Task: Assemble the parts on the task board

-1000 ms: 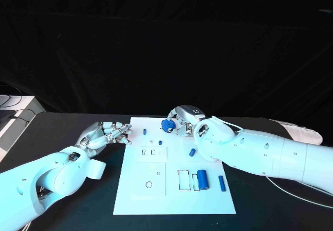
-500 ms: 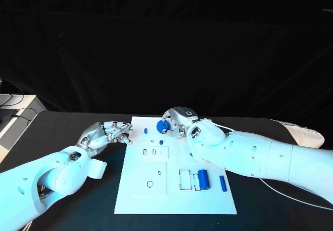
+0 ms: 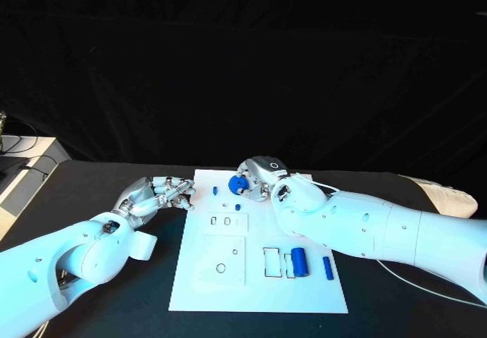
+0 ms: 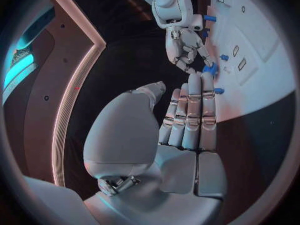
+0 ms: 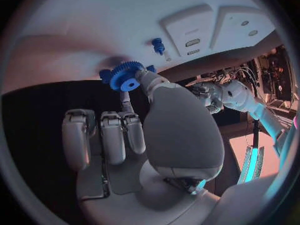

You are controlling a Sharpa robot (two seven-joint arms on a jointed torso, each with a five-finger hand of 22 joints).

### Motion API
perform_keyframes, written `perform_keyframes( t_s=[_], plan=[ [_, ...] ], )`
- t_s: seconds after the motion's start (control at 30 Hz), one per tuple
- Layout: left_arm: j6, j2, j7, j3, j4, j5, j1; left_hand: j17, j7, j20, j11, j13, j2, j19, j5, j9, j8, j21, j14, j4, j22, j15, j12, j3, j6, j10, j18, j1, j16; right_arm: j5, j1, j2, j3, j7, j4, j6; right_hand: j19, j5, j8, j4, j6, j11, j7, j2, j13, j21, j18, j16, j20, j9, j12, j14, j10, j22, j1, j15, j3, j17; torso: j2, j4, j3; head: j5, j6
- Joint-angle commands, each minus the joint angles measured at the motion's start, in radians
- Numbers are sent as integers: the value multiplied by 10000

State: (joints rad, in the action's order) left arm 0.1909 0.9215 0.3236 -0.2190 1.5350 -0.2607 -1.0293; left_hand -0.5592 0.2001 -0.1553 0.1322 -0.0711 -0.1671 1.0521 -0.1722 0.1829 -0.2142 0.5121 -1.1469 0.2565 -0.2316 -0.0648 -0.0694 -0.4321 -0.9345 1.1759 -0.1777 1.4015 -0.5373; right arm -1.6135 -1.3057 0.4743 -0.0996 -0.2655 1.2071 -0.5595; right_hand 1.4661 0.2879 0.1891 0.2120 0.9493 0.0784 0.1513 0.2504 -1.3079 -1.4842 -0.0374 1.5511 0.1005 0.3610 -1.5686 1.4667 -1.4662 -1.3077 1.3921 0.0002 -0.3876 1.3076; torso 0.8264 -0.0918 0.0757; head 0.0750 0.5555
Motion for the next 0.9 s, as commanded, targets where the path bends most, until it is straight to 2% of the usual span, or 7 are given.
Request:
perform_keyframes(
  t_s=[0.03,0.23,0.53,0.73,0.83,0.9],
  plan=[
    [-150,-13,73,-8,19,50,-4,-30,15,-16,5,8,-20,-73,22,16,64,71,83,-16,-33,23,57,-75,49,-110,-15,98,-56,-208,6,-72,-10,-8,-70,225,584,-57,-45,-40,-24,-81,21,19,-2629,-63,140,41,-14,2,-22,882,-1046,-1750,37,-42,31,1879,-8,-4,2,-44,-1],
    [-160,-29,65,-8,13,50,-4,-31,15,-16,5,8,-21,-74,23,16,64,73,85,-17,-35,23,57,-76,49,-111,-15,98,-56,-30,9,-179,-54,30,-215,441,576,-126,-54,-27,-38,-73,29,31,-2629,-51,136,38,-13,-4,-22,880,-1046,-1739,4,-38,60,1870,-8,-15,4,-72,53],
    [-153,-24,45,-9,19,50,-5,-38,22,-17,8,9,-21,-83,25,19,67,82,91,-18,-41,21,58,-81,51,-115,-14,92,-58,54,26,-205,-94,30,-324,700,556,-191,-65,-7,-56,-66,34,40,-2629,-17,127,30,-10,-12,-22,872,-1046,-1704,-35,-33,98,1836,11,30,-5,-142,92],
    [-152,-41,47,-10,40,78,-5,-38,22,-17,8,9,-21,-83,25,19,67,82,91,-18,-41,21,58,-81,51,-115,-14,92,-58,66,52,-251,-106,35,-356,685,531,-274,-96,24,-108,-55,49,53,-2629,27,116,25,-2,-28,-22,868,-1046,-1662,-86,-22,167,1819,-5,-6,-4,-139,118],
    [-160,-46,43,-10,55,101,-5,-38,22,-17,8,9,-21,-83,25,19,67,82,91,-18,-41,21,58,-81,51,-115,-14,92,-58,79,62,-293,-112,53,-399,636,492,-824,-308,119,-440,20,133,33,-2564,93,100,26,52,-116,39,870,-984,-1606,-154,48,441,1836,-10,-4,-3,-144,113],
    [-161,-49,40,-10,54,109,-5,-38,22,-17,8,9,-21,-83,25,19,67,82,91,-18,-41,21,58,-81,51,-115,-14,92,-58,97,68,-316,-116,64,-424,615,466,-1120,-561,235,-773,115,242,-42,-2401,142,89,29,131,-207,195,873,-820,-1568,-98,132,859,1857,-9,-8,0,-147,103]
  ],
)
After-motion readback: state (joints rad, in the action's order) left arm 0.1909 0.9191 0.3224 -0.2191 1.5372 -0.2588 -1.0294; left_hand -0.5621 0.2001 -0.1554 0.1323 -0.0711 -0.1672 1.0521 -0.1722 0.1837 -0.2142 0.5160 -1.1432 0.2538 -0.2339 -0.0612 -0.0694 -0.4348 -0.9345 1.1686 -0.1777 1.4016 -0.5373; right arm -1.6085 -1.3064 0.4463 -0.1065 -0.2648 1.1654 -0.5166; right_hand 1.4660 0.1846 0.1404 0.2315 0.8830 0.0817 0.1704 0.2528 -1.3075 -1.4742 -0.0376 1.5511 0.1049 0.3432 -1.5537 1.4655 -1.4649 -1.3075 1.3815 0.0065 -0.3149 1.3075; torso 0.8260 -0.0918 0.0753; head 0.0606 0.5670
